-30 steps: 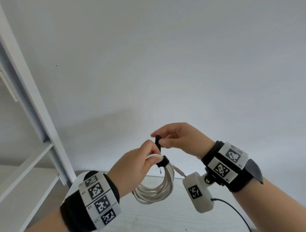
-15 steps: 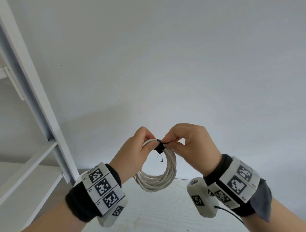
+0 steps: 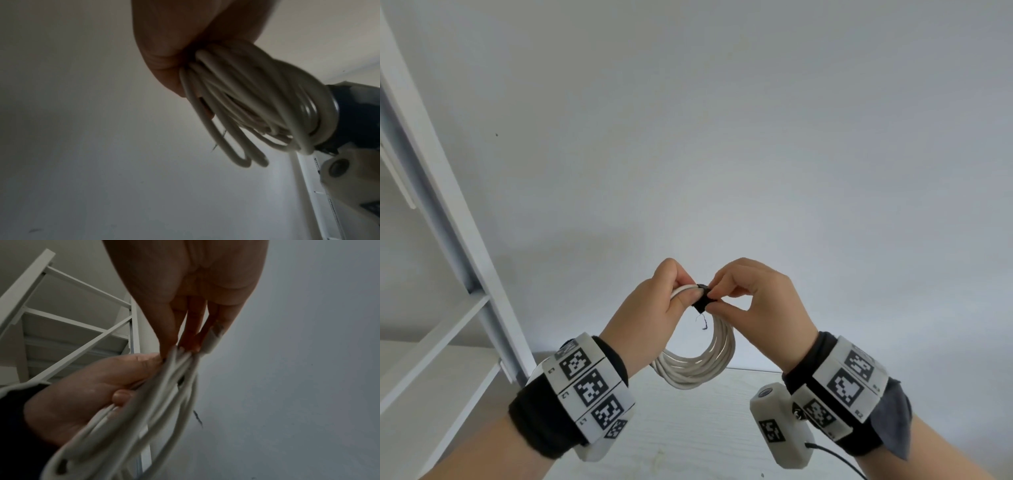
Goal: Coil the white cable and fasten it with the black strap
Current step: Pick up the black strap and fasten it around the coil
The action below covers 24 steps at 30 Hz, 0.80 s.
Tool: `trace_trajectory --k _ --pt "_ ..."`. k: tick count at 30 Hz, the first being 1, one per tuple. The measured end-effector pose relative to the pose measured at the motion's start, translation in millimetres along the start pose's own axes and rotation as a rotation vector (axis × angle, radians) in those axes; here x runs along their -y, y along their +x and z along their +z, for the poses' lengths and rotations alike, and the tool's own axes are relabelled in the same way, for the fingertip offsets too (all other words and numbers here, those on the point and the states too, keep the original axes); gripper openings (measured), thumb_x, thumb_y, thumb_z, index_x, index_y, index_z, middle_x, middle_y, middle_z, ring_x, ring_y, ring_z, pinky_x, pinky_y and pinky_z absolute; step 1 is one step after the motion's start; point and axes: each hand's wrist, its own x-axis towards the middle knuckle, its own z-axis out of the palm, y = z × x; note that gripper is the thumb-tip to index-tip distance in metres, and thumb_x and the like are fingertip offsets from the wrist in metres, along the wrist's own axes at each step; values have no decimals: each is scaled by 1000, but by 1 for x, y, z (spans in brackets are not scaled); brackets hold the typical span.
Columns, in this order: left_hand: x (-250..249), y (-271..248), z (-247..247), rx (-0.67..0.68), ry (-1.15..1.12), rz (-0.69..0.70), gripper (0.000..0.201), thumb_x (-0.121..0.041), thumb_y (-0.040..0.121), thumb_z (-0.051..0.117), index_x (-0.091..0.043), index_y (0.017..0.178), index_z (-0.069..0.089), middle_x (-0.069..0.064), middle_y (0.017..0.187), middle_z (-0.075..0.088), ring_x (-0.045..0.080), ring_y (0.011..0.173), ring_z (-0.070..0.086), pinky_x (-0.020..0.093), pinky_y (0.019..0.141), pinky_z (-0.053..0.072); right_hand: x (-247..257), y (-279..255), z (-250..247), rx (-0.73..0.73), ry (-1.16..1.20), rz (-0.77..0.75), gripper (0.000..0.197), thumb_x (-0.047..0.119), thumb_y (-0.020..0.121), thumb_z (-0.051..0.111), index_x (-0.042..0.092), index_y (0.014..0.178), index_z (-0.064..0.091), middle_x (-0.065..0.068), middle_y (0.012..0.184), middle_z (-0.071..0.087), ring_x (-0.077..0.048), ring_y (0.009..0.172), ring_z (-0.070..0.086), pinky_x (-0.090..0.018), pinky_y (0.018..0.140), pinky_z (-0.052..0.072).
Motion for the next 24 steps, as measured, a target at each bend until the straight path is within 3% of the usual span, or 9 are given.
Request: trace_trajectory --k 2,5,8,13,16,19,22,24 --pt "-2 0 -2 -7 46 36 11 -26 94 48 -18 87 46 -12 50 41 -3 43 47 17 45 34 2 3 0 9 18 53 15 9 69 75 15 73 63 1 82 64 -13 76 62 -25 72 53" --pt "-4 1 -6 -12 99 92 9 -24 95 46 -18 88 44 -12 53 40 -5 46 47 14 48 35 6 5 0 65 43 136 21 12 72 71 24 89 67 10 90 68 -9 77 64 -26 75 55" --pt "-1 1 -6 -24 116 108 10 -24 95 46 -17 88 44 -11 54 41 -5 48 48 14 50 36 8 5 4 109 -63 95 22 14 76 67 28 93 71 9 84 74 -11 75 65 -30 76 54" --pt "11 5 11 -28 27 40 11 -26 95 45 -16 89 45 -11 53 43 2 42 42 17 47 32 -2 4 12 76 -199 87 15 18 76 64 25 87 71 4 76 73 -7 67 61 -22 69 50" --pt "21 9 24 24 -65 -80 13 -29 96 44 -15 94 43 -10 55 46 8 41 42 23 45 39 -18 5 19 118 -214 147 15 18 77 62 22 89 70 4 82 72 -9 69 61 -24 71 50" --pt "34 11 34 97 -44 -161 17 -31 96 41 -14 99 43 -6 72 59 16 57 59 17 54 45 -41 2 29 166 -220 201 16 17 78 62 22 91 69 3 85 71 -8 71 60 -19 71 48" --pt "52 10 43 174 23 -143 19 -34 96 41 -16 102 44 1 97 64 16 83 63 28 73 49 -66 -4 39 201 -258 243 18 18 79 61 22 95 68 5 87 69 -7 71 55 -7 65 37" --pt "65 10 49 226 100 -102 18 -34 95 43 -19 104 48 0 99 63 16 85 60 31 74 48 -82 -8 46 212 -271 277 18 19 80 62 21 97 68 3 88 69 -7 72 53 -6 64 34"
